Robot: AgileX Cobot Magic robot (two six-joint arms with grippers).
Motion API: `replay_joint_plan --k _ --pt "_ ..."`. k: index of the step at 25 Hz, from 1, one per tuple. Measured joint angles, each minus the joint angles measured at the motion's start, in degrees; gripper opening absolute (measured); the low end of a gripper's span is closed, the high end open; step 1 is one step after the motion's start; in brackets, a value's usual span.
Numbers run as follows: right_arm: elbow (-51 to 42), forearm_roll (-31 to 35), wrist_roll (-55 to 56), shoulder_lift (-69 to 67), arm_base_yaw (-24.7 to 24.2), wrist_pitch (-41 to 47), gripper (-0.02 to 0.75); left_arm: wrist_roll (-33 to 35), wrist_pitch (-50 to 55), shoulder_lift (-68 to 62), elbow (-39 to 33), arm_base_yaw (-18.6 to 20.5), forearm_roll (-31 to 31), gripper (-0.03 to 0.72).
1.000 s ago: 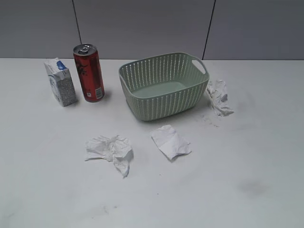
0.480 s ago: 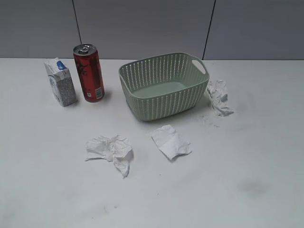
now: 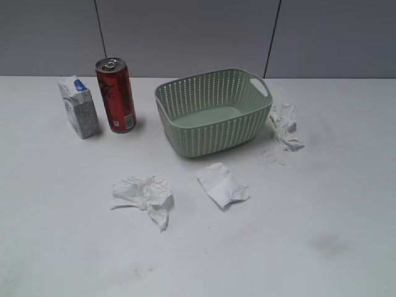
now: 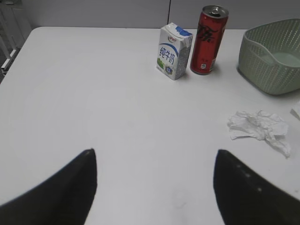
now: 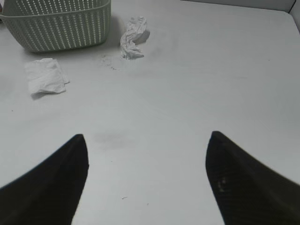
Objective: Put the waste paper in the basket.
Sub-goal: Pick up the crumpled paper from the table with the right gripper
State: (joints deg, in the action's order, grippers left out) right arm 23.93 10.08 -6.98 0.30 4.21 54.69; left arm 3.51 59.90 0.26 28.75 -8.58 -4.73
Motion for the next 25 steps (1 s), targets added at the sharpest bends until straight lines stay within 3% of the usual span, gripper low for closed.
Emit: replay_joint_plan --k 17,25 --pt "0.3 0.2 0.1 0.0 0.0 -1.2 0.589 0.0 0.0 0.0 0.0 0.0 0.0 0.591" --pt "2.1 0.9 0.1 -3.1 0.0 -19.0 0.589 0.0 0.0 0.0 0.0 0.0 0.0 0.591"
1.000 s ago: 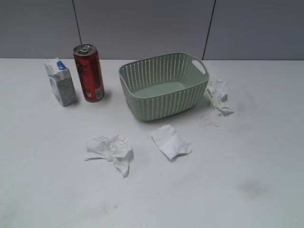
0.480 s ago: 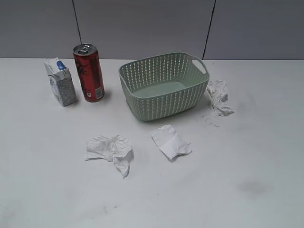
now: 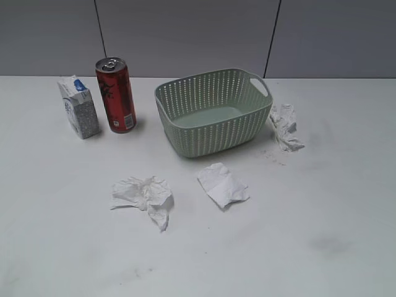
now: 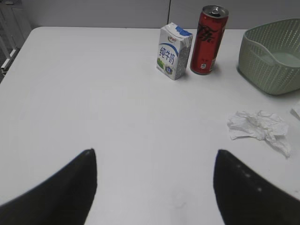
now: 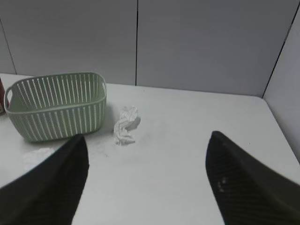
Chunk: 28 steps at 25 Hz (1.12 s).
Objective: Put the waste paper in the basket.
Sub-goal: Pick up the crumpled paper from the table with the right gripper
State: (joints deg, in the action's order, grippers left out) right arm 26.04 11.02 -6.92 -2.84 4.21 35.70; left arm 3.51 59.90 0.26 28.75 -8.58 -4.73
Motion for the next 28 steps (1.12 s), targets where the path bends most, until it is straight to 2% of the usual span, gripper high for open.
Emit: replay_joint_plan --k 7,13,19,22,26,28 --pt "0.2 2.6 0.0 -13.5 0.0 -8.1 0.589 0.0 0.0 0.0 0.0 0.0 0.0 0.591" --pt "5.7 7.0 -3.3 -31.0 0.0 -7.9 0.589 0.0 0.0 0.0 0.0 0.0 0.0 0.591" --pt "17.9 17.8 -15.1 -50.7 0.0 1.5 0.589 0.0 0.0 0.0 0.0 0.0 0.0 0.591" --pt "24.4 19.7 -17.2 -60.9 1.1 9.0 0.589 0.0 0.0 0.0 0.0 0.0 0.0 0.591" --pt "31.6 19.4 -17.8 -72.4 6.4 13.5 0.589 0.0 0.0 0.0 0.0 0.0 0.0 0.591" --pt "34.5 18.1 -17.8 -77.0 10.7 13.8 0.589 0.0 0.0 0.0 0.0 0.0 0.0 0.591"
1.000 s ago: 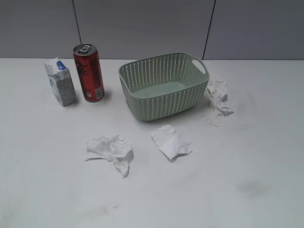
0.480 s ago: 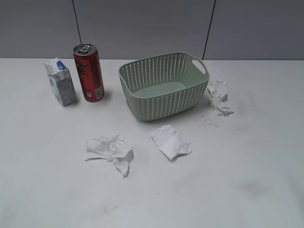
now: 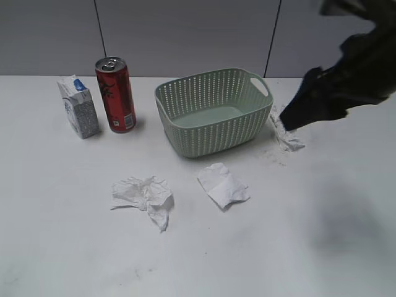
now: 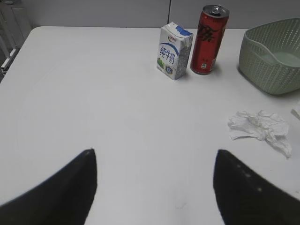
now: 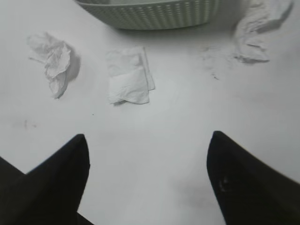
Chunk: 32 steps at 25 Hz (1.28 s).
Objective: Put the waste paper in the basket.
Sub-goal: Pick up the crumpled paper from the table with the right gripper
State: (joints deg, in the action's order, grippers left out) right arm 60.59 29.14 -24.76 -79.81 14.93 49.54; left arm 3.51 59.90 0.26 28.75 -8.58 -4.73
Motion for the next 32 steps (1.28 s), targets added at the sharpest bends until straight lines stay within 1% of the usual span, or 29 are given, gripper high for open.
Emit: replay_joint_plan --k 3,7,10,12,17,22,24,27,32 --pt "4.0 -3.8 1.4 -6.6 6.7 -0.2 0.589 0.0 0.0 0.0 0.0 0.0 0.0 0.591" --pt "8.6 -11.9 9.0 -15.2 14.8 -1.3 0.589 0.0 0.0 0.0 0.0 0.0 0.0 0.591" --pt "11.0 -16.4 16.0 -21.1 18.6 -2.2 0.589 0.0 0.0 0.0 0.0 0.0 0.0 0.591" --pt "12.1 -17.7 19.1 -24.8 20.0 -3.1 0.589 0.0 0.0 0.0 0.0 0.0 0.0 0.591" --pt "13.0 -21.2 22.2 -31.9 23.3 -4.7 0.589 0.0 0.0 0.0 0.0 0.0 0.1 0.591" --pt "13.1 -31.6 28.8 -37.1 26.0 -7.0 0.589 0.0 0.0 0.0 0.0 0.0 0.2 0.591" --pt "13.1 -33.9 30.6 -38.4 26.2 -7.7 0.589 0.0 0.0 0.0 0.0 0.1 0.2 0.591" --pt "13.1 -34.8 31.6 -39.4 26.2 -9.4 0.589 0.0 0.0 0.0 0.0 0.1 0.2 0.591" --pt "13.2 -34.5 32.0 -39.4 26.2 -13.4 0.589 0.0 0.0 0.0 0.0 0.1 0.2 0.591"
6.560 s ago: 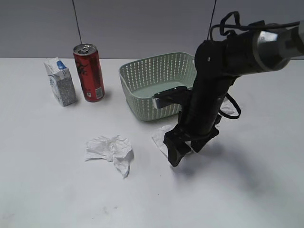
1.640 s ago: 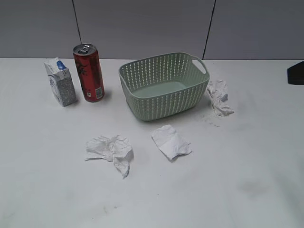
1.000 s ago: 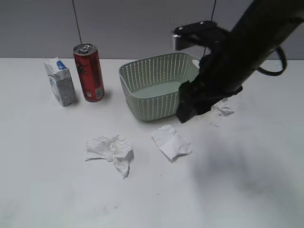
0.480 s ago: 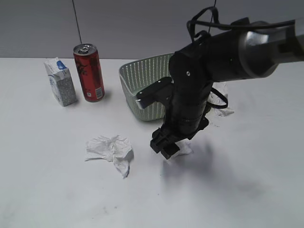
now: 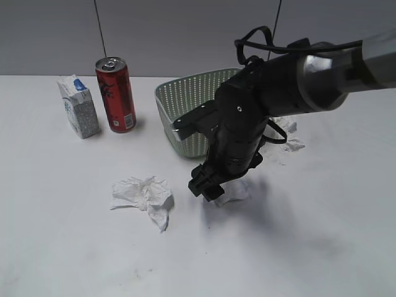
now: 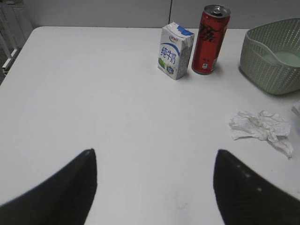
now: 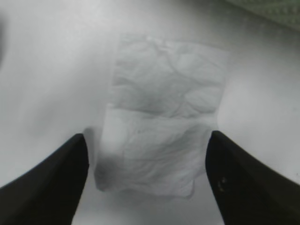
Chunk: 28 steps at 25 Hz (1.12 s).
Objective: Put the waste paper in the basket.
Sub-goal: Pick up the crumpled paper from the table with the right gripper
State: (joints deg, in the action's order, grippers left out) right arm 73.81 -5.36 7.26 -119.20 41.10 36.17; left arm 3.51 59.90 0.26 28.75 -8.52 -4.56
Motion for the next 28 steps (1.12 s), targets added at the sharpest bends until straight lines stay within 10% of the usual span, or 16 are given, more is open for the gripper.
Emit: replay_joint_plan --k 12,20,28 --pt "0.1 4.2 0.2 -2.0 0.0 -1.3 0.556 0.0 0.0 0.0 0.0 0.0 0.0 0.591" --pt "0.3 4.7 0.2 -2.0 0.0 2.5 0.051 0.0 0.0 0.0 0.0 0.0 0.0 0.591" --pt "1.2 5.9 0.2 1.2 0.0 9.9 -0.008 0.0 0.0 0.0 0.0 0.0 0.0 0.591"
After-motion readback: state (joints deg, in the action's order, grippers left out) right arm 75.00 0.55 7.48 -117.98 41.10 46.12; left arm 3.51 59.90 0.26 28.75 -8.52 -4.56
